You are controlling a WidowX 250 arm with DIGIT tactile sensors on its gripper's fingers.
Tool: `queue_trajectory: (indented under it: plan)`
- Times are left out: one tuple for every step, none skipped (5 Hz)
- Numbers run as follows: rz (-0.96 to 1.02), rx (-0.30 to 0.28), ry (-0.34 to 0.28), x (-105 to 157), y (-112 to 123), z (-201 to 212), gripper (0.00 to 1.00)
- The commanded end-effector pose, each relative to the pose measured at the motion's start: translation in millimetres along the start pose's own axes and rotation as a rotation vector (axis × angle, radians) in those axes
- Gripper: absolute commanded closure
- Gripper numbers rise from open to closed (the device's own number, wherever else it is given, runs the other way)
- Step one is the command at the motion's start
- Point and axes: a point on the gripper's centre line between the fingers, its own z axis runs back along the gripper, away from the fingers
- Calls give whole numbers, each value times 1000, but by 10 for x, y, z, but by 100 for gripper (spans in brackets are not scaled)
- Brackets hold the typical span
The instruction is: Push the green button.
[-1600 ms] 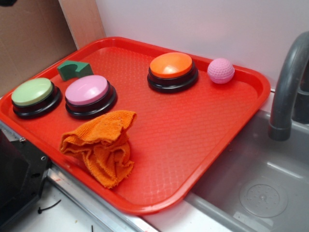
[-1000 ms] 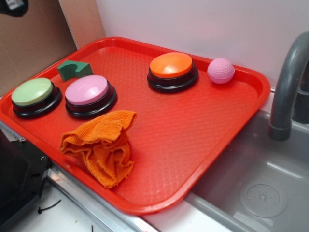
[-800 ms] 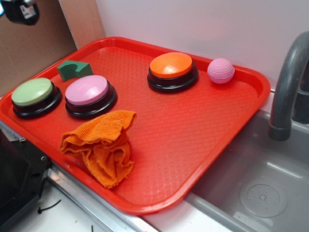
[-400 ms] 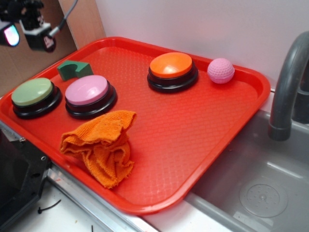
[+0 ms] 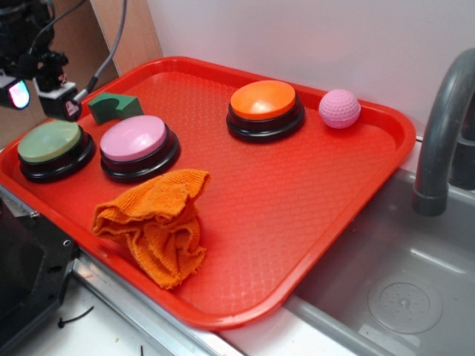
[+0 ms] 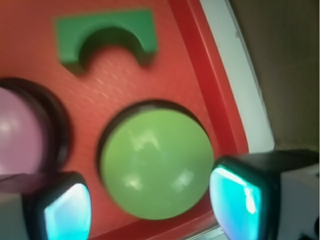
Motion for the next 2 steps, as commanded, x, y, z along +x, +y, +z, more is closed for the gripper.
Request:
queue_trajectory:
  plan:
    - [9,3,-42,16,61,-149,0]
    - [-2,-5,-19,48,56,-258,0]
